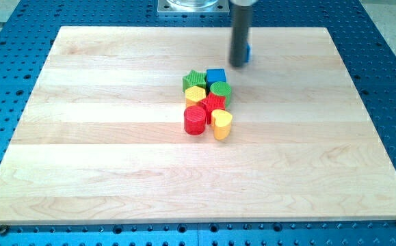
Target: Place the cube at the left of the triangle
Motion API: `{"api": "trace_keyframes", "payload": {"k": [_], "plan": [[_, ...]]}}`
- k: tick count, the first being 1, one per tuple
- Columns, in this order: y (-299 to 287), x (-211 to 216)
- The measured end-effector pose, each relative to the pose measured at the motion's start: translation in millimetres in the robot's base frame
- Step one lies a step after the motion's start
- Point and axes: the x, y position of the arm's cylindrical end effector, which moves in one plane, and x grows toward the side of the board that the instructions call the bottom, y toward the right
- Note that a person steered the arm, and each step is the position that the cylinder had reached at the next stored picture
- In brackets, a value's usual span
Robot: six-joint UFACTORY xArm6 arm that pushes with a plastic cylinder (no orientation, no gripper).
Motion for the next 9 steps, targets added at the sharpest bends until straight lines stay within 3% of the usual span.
{"api": "trace_keyframes", "payload": {"k": [1,2,3,4,5,7,9], "plan": [[20,-34],[-7,-24],[-11,50],[-19,86],[-67,132],[-44,49],[-63,67]]}}
